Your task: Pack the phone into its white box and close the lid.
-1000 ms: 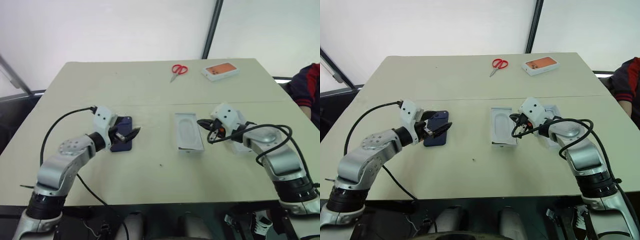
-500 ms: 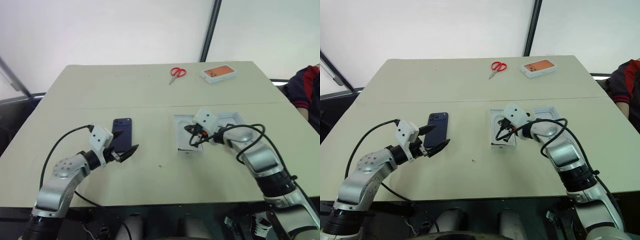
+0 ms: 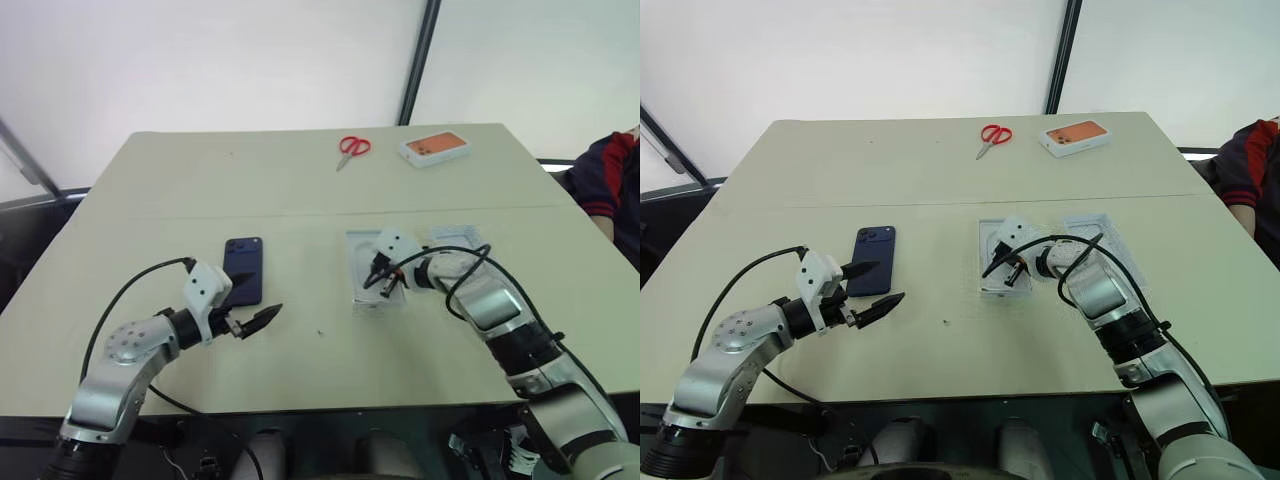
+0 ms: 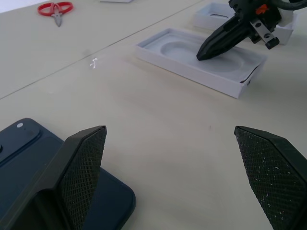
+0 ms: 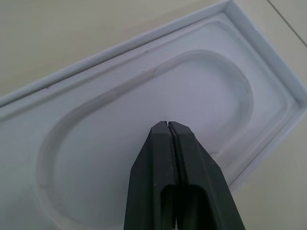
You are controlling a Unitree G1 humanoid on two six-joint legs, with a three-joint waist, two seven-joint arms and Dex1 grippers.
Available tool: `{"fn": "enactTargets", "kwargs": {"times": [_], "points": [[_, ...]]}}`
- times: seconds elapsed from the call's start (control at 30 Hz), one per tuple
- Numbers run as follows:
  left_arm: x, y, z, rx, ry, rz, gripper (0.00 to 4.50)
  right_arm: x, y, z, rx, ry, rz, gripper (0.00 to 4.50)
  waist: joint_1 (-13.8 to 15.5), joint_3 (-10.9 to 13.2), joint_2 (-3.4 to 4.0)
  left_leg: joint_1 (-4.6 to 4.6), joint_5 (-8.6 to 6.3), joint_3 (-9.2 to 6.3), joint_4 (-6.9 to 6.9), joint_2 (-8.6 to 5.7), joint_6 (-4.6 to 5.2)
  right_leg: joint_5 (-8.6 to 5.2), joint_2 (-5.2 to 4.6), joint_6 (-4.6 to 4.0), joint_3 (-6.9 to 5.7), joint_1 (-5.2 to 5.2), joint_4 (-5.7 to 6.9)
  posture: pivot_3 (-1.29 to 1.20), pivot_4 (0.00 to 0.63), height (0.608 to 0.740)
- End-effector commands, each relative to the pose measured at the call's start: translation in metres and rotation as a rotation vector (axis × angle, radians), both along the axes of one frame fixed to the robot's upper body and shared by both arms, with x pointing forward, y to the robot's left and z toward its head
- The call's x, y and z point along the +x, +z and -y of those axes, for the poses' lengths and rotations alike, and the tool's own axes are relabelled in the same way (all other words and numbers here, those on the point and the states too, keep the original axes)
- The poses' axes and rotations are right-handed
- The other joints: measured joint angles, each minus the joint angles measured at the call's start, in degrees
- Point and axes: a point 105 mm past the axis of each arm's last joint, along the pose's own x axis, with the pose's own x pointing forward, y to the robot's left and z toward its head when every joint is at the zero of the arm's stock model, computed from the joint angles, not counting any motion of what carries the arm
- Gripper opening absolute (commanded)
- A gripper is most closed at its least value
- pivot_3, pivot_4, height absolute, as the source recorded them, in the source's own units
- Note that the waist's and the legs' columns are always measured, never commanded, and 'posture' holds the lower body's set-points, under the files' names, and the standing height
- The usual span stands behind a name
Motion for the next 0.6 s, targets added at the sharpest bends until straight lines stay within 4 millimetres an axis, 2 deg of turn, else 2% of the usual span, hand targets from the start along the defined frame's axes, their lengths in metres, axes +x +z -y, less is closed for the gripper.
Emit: {"fn": "enactTargets", "kwargs": {"times": [0.03,0.17,0.33,0.47,0.6], "points": [[0.001,0.013,0.005,0.001,-0.019,0.059,4.5,0.009,0.008,0.002,-0.032,-0.014,0.06,0.03,-0.2,-0.1,-0.01,0.01,0.0,-0.01,-0.01,0.0,0.01,0.0,0.0,0.0,0.0,0.01,0.0,0.0,0.0,0.74],[0.003,0.013,0.007,-0.003,-0.022,0.06,4.5,0.012,0.006,0.002,-0.049,-0.018,0.081,0.03,-0.3,-0.3,-0.01,0.03,-0.01,-0.01,-0.03,0.01,0.01,0.0,0.0,0.0,0.0,0.01,0.0,0.0,0.0,0.74],[0.004,0.013,0.008,-0.012,-0.022,0.062,4.5,0.005,0.006,-0.001,-0.029,0.009,0.075,0.03,-0.4,-0.4,0.0,0.05,-0.03,-0.02,-0.03,0.01,0.04,0.0,0.0,0.0,0.0,0.04,0.0,0.0,0.0,0.74],[0.007,0.015,0.008,-0.021,-0.016,0.066,4.5,0.005,0.016,-0.002,-0.007,0.013,0.12,0.03,-0.4,-0.4,0.0,0.06,-0.04,-0.02,-0.03,0.01,0.07,0.0,0.01,0.0,0.0,0.04,0.0,0.0,0.0,0.74],[0.007,0.016,0.005,-0.026,-0.012,0.066,4.5,-0.017,0.035,-0.011,0.09,0.115,0.096,0.03,-0.3,-0.4,0.0,0.05,-0.18,-0.02,-0.03,0.04,0.31,0.0,0.01,0.01,0.0,0.04,0.0,0.0,0.0,0.74]]}}
